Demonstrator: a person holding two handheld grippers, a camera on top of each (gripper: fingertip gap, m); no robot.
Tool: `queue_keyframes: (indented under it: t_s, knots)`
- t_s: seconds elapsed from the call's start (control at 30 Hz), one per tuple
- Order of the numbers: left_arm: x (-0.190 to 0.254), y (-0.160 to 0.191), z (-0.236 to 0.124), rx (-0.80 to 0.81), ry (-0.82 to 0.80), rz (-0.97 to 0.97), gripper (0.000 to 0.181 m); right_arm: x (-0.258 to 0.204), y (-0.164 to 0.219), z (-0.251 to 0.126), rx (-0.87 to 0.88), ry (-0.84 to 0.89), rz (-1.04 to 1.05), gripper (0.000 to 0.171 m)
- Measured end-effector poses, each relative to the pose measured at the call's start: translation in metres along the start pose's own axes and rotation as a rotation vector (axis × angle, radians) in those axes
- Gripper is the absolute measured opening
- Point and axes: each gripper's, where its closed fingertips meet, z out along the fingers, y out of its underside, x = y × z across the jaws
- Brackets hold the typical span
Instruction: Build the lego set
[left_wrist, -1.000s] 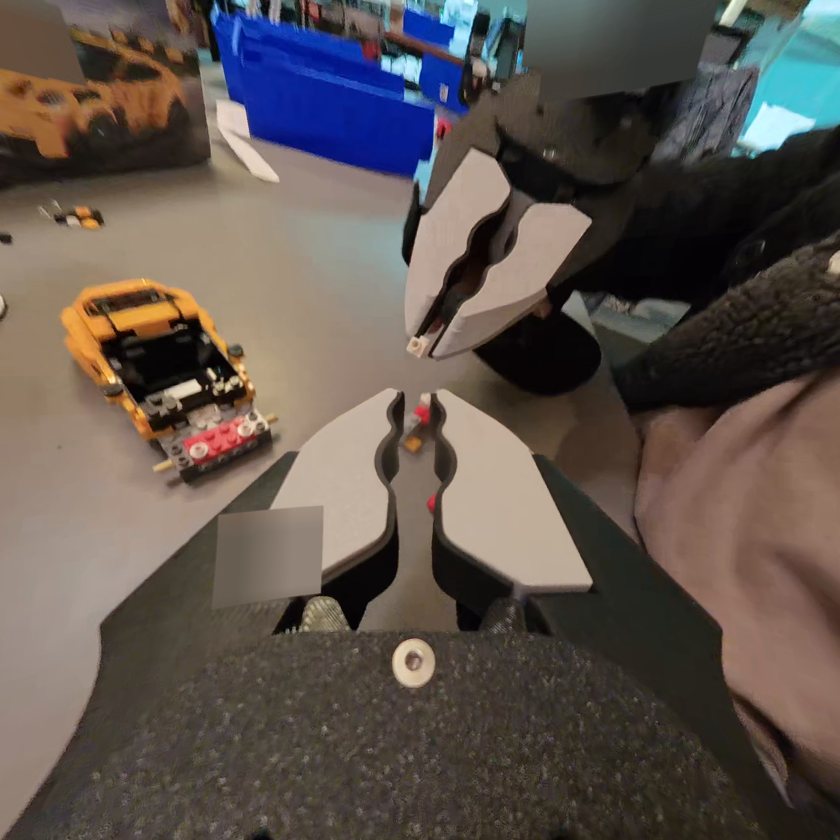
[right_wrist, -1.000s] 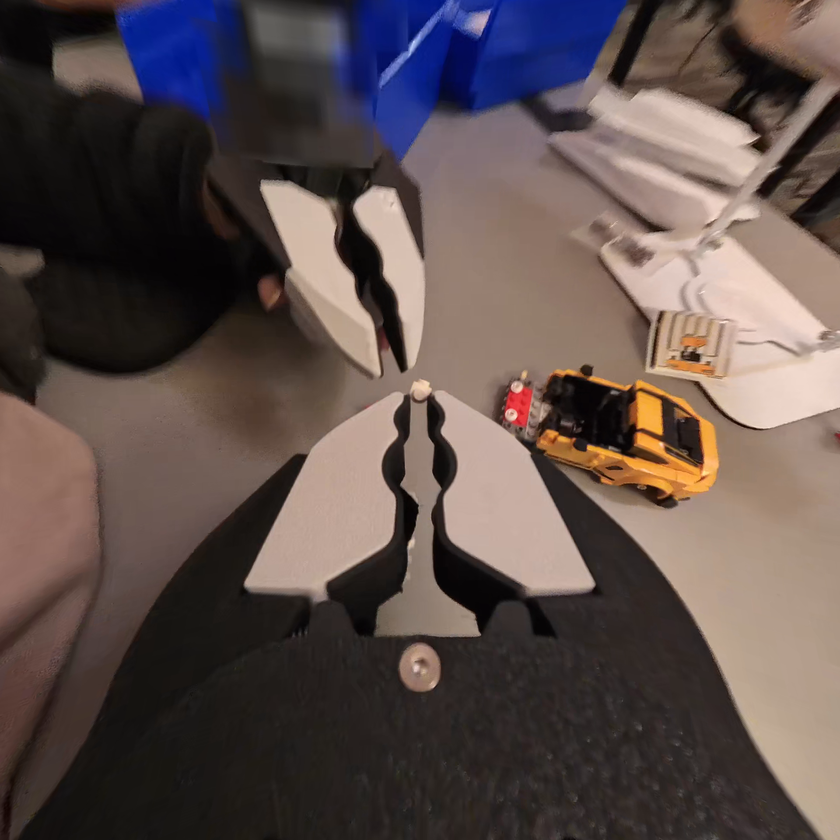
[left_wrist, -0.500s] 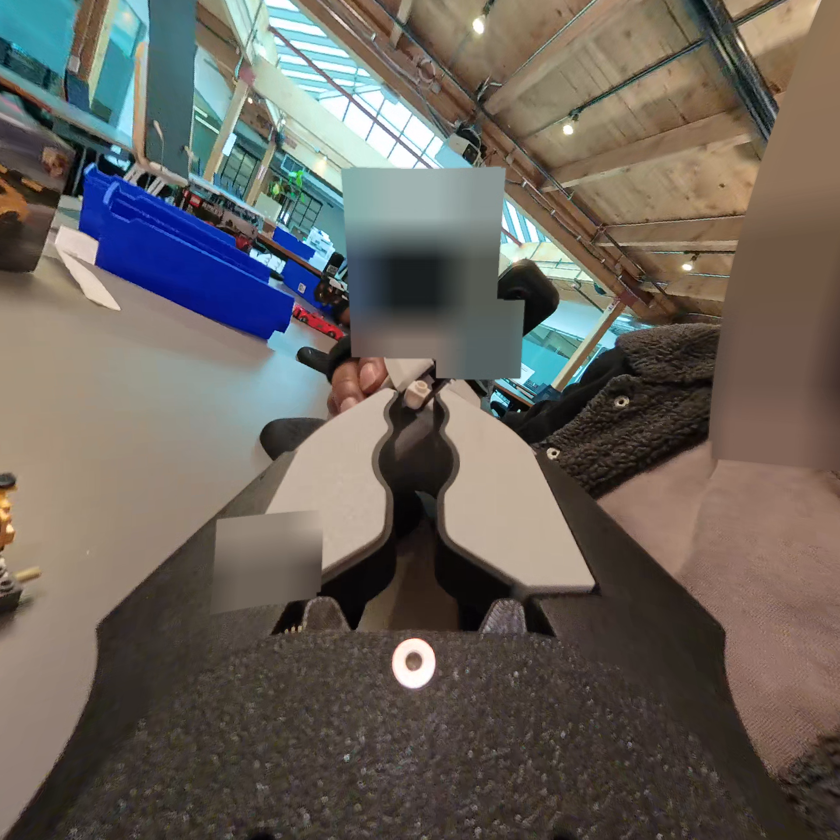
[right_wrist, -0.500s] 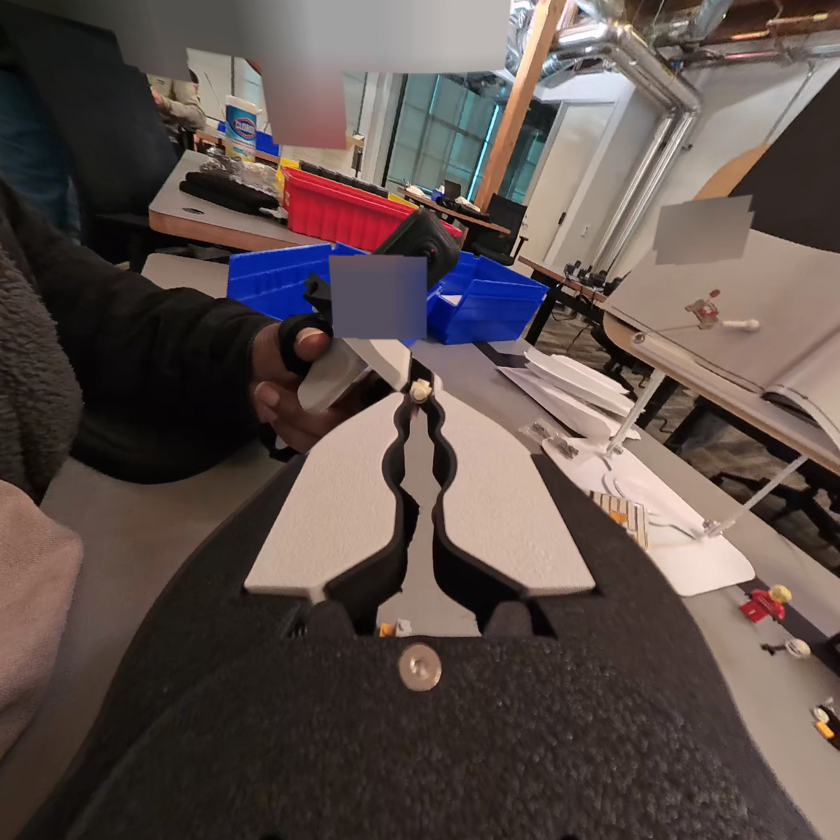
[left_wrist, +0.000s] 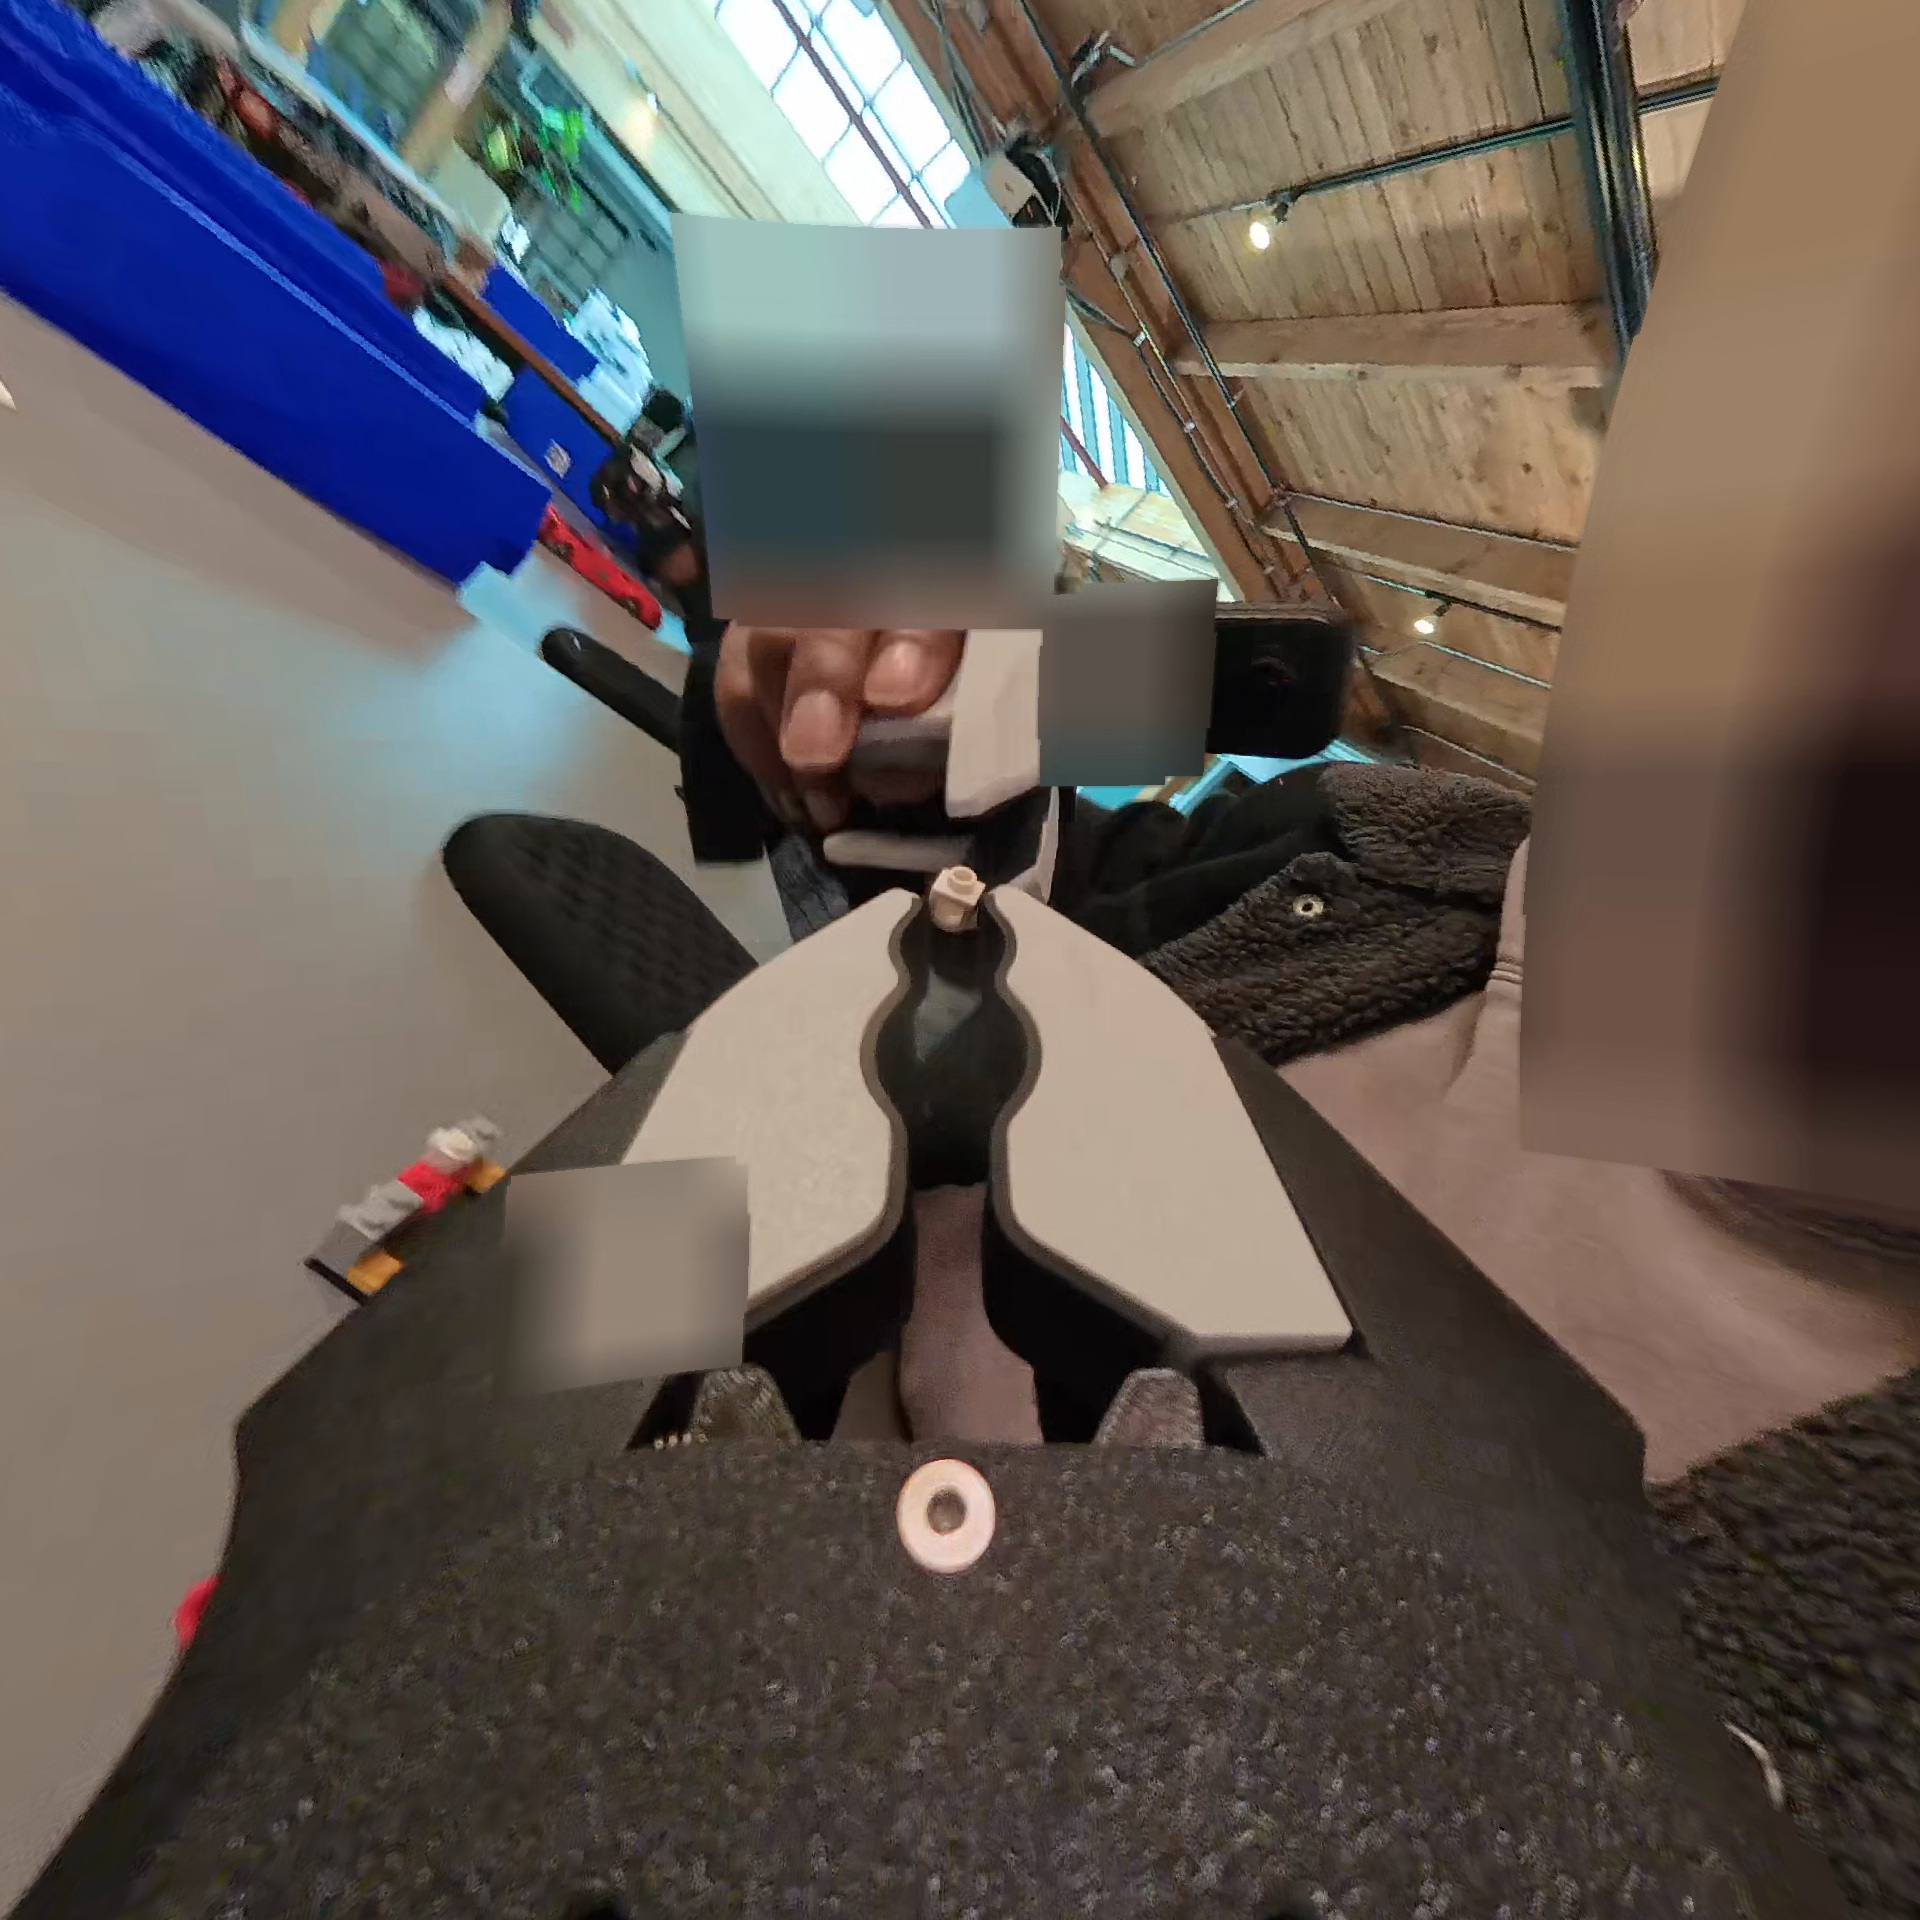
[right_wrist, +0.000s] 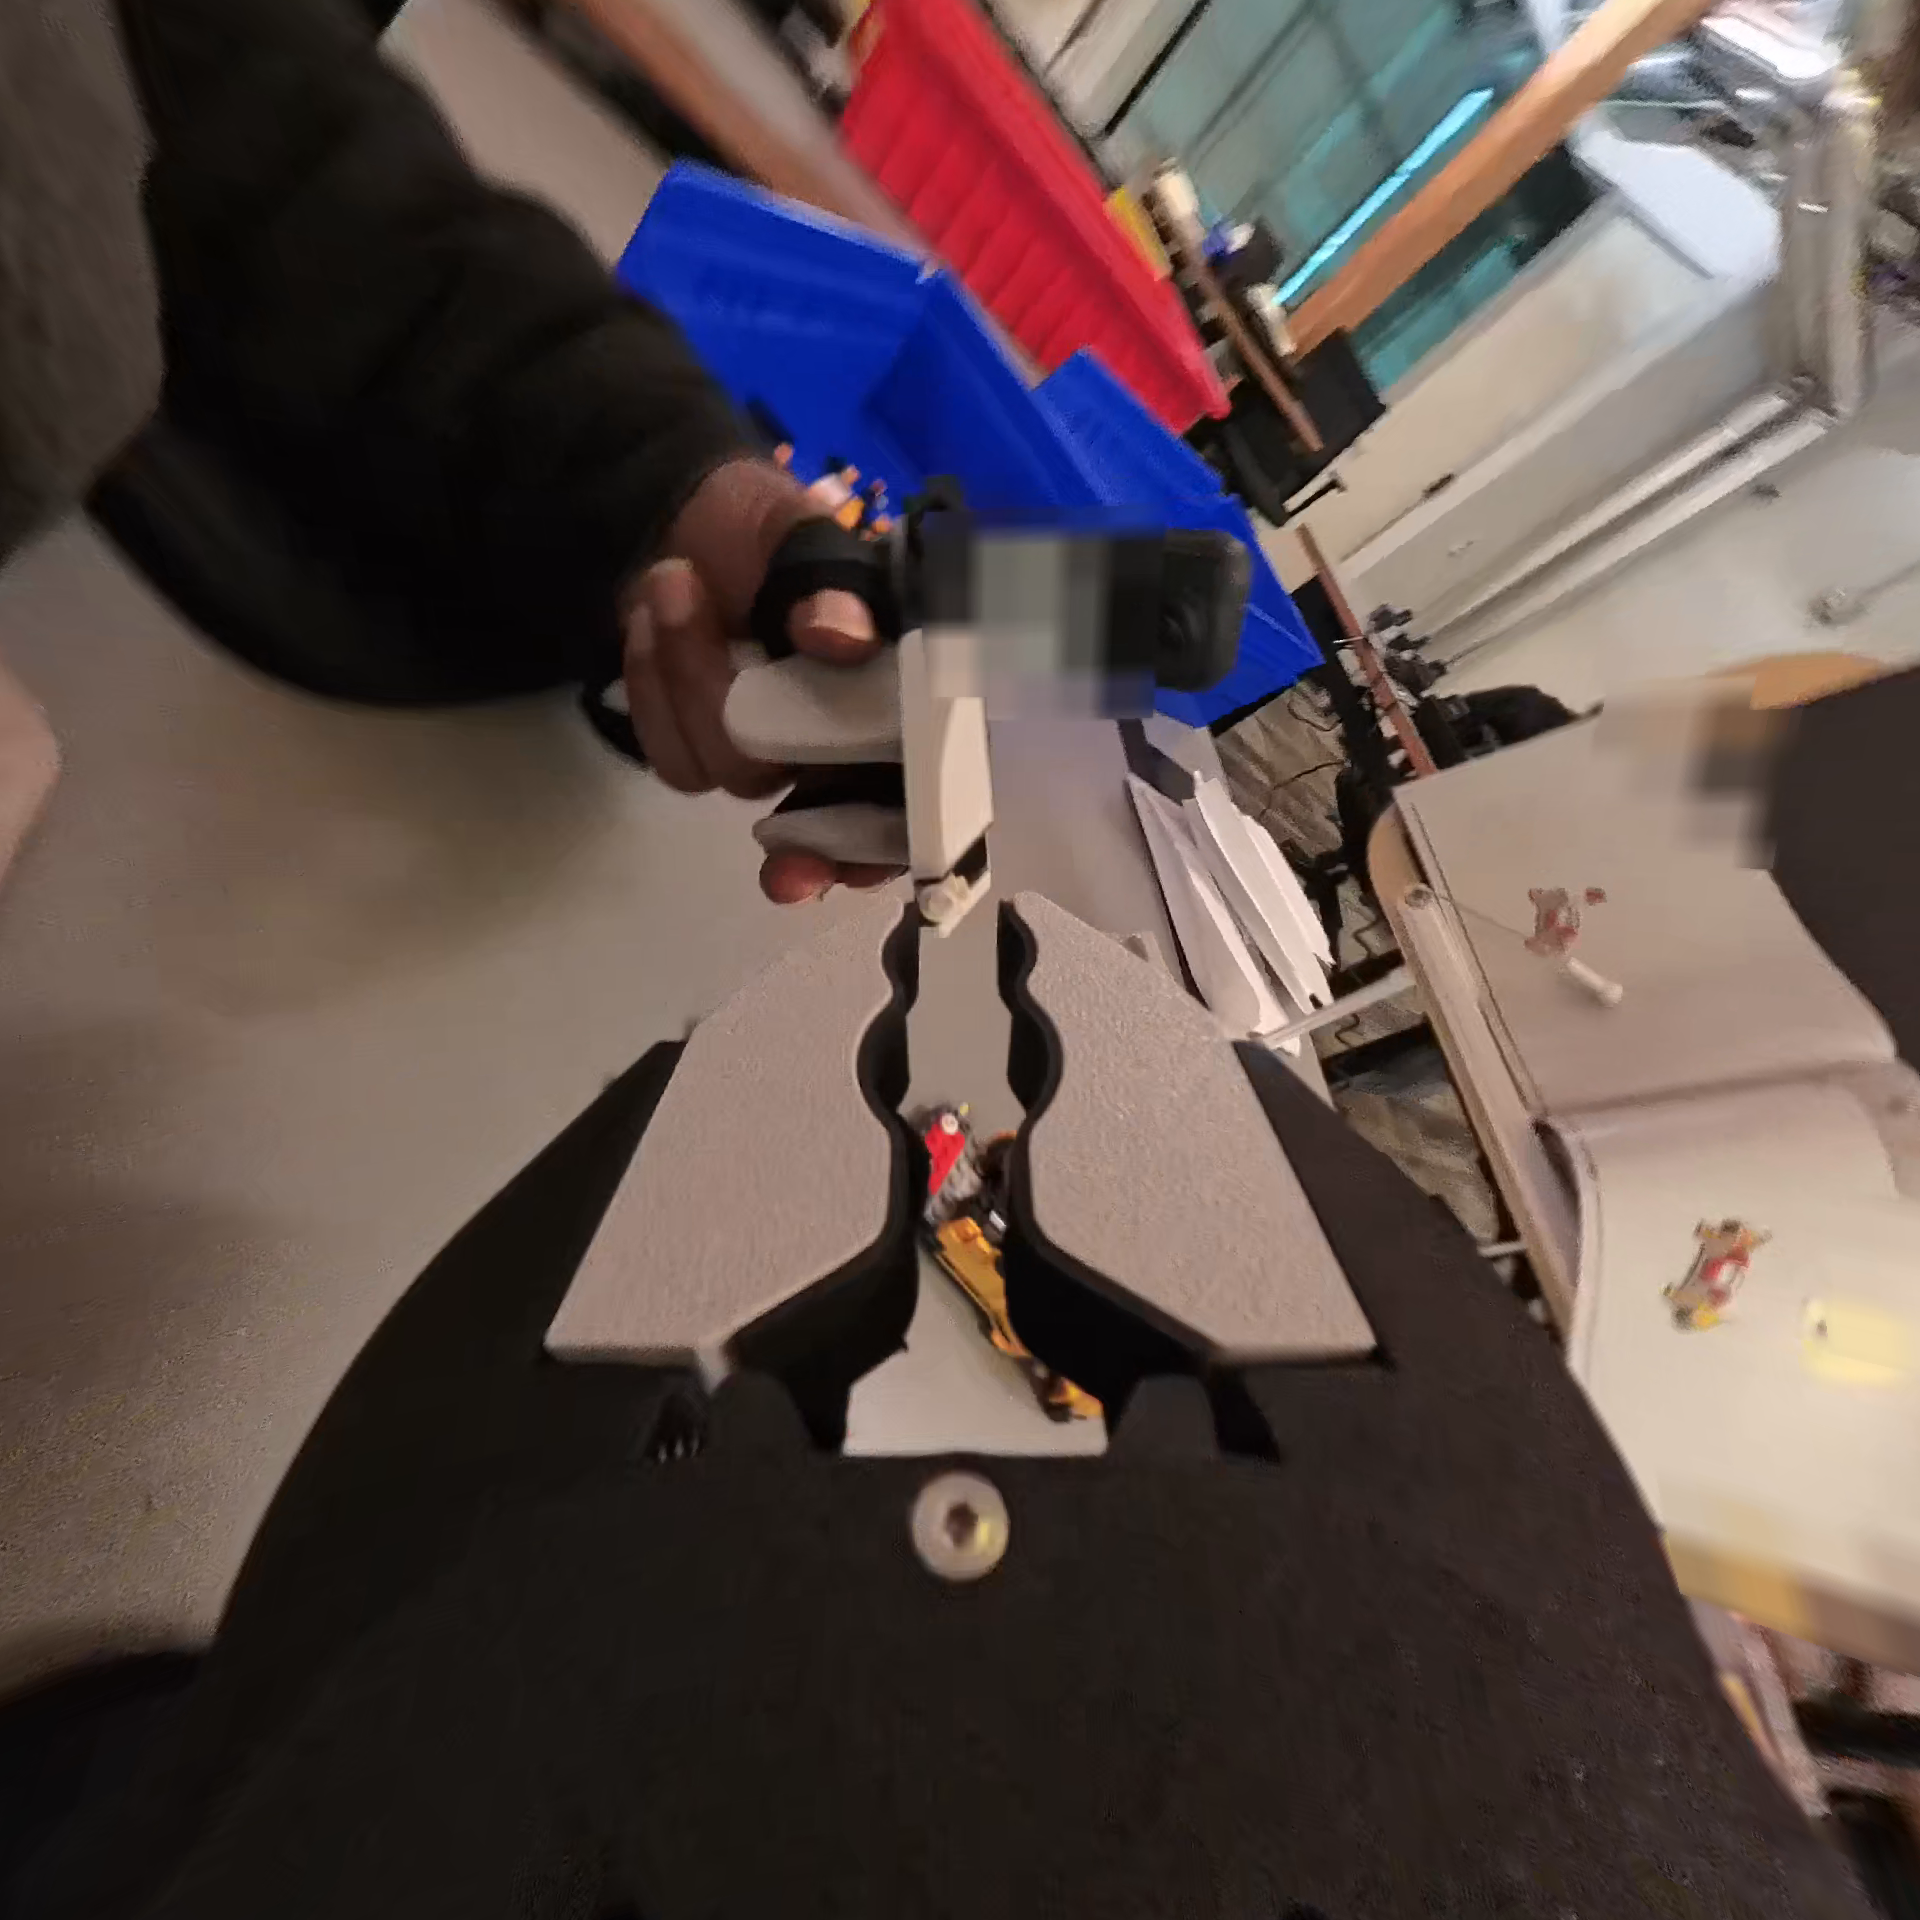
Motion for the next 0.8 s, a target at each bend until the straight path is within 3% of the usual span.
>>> queue_keyframes:
  t_s: [0.13, 0.43, 0.53, 0.6, 0.73, 0.8]
  knots:
    - [-0.001, 0.007, 0.004, -0.055, 0.018, -0.085, 0.008, -0.012, 0.002, 0.004, -0.097, -0.124, -0.165, 0.014]
    - [-0.003, 0.008, 0.005, -0.093, 0.028, -0.114, 0.008, -0.011, 0.005, 0.006, -0.138, -0.159, -0.12, 0.009]
    - [-0.011, 0.005, 0.002, -0.081, -0.016, -0.03, 0.008, -0.008, 0.012, 0.004, -0.147, -0.162, 0.042, 0.009]
    - [-0.029, 0.007, -0.006, -0.129, -0.133, 0.11, 0.014, -0.005, 0.021, 0.0, -0.161, -0.165, 0.219, 0.009]
    - [-0.09, 0.028, -0.029, -0.409, -0.469, 0.442, 0.019, -0.01, 0.067, -0.007, -0.325, -0.171, 0.592, 0.009]
    - [-0.116, 0.042, -0.034, -0.563, -0.543, 0.553, 0.024, -0.019, 0.09, -0.009, -0.428, -0.186, 0.769, 0.009]
